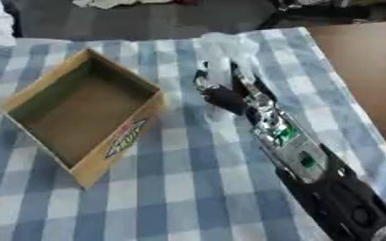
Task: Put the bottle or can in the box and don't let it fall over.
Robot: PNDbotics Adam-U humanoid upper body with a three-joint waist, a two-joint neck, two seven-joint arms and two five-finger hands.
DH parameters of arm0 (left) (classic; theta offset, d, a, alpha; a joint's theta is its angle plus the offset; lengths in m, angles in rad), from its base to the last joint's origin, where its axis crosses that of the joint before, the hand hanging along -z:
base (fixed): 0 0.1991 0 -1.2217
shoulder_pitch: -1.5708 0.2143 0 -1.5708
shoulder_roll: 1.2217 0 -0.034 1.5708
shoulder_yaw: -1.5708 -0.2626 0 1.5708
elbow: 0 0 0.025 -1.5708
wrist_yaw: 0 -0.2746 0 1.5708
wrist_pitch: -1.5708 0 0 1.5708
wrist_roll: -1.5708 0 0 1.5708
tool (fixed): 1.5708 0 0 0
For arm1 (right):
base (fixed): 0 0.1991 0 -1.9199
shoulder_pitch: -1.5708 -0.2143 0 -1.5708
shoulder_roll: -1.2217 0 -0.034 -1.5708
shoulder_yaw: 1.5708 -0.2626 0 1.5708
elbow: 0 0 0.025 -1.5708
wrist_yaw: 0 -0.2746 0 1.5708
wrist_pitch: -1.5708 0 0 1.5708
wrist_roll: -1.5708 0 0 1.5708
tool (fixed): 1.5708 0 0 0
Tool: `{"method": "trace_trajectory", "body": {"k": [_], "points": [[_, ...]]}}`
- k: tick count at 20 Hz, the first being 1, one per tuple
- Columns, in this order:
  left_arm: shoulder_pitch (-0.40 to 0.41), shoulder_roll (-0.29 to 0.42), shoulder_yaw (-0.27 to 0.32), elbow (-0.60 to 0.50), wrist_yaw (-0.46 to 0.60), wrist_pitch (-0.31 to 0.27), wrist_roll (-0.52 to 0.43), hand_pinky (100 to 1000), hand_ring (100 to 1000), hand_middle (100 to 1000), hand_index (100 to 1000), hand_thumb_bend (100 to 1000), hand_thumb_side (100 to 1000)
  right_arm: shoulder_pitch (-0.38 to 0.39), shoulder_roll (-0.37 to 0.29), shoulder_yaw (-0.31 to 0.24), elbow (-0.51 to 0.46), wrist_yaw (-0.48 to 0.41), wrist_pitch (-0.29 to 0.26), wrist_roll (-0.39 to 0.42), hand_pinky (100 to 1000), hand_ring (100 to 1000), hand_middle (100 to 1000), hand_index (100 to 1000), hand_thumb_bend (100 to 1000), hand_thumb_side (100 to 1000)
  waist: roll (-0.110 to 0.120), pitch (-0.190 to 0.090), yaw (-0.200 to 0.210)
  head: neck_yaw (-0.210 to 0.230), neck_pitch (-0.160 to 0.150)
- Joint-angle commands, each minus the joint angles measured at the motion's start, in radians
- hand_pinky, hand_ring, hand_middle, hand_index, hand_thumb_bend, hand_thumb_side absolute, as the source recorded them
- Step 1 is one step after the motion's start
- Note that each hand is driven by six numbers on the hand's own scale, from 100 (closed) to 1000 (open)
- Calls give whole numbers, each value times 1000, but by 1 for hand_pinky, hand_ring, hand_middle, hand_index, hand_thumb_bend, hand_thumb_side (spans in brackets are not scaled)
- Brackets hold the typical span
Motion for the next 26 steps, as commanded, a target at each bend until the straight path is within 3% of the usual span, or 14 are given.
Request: {"method": "trace_trajectory", "body": {"k": [1, 2, 5, 6, 9, 15, 16, 17, 21, 26], "points": [[-6, 18, 15, -15, 4, 0, 4, 721, 664, 618, 822, 250, 415, -10, 10, 0, 4, -28, -21, -10, 866, 782, 721, 798, 100, 371, 4, -12, 1, -4, -12], [-6, 18, 15, -15, 4, 0, 4, 721, 664, 617, 822, 248, 415, -12, 11, 0, 5, -35, -29, -14, 833, 742, 681, 762, 100, 433, 4, -12, 1, -5, -12], [-7, 16, 14, -14, 5, 0, 4, 721, 663, 617, 821, 244, 417, -18, 15, -4, 5, -46, -61, -41, 760, 638, 583, 674, 100, 414, 4, -12, 2, -6, -11], [-7, 16, 14, -14, 5, 0, 4, 722, 663, 616, 820, 243, 417, -19, 17, -5, 7, -49, -70, -54, 695, 570, 518, 607, 100, 440, 4, -11, 2, -7, -11], [-9, 16, 14, -16, 5, 0, 4, 722, 662, 615, 820, 240, 415, -19, 23, -8, 17, -63, -101, -106, 583, 478, 428, 497, 100, 429, 4, -11, 4, -9, -12], [-10, 15, 17, -16, 7, -1, 5, 722, 661, 614, 817, 231, 419, -18, 21, -10, 36, -45, -190, -195, 206, 224, 173, 204, 100, 417, 4, -10, 7, -13, -12], [-10, 15, 17, -16, 7, -1, 6, 722, 661, 613, 816, 229, 420, -16, 19, -11, 39, -43, -197, -210, 130, 156, 111, 169, 100, 342, 4, -10, 7, -13, -12], [-10, 15, 18, -16, 8, -1, 6, 722, 660, 613, 816, 227, 421, -14, 17, -15, 43, -49, -202, -232, 100, 102, 100, 137, 100, 314, 4, -10, 8, -13, -12], [-10, 16, 19, -16, 9, -1, 9, 721, 659, 612, 814, 222, 425, -16, 5, -16, 29, -58, -239, -311, 100, 100, 100, 100, 100, 377, 4, -10, 7, -11, -11], [-8, 18, 20, -16, 9, 0, 11, 721, 658, 612, 813, 220, 424, -37, -9, -14, -18, -27, -264, -315, 100, 100, 100, 100, 100, 425, 4, -13, 4, -11, -8]]}}
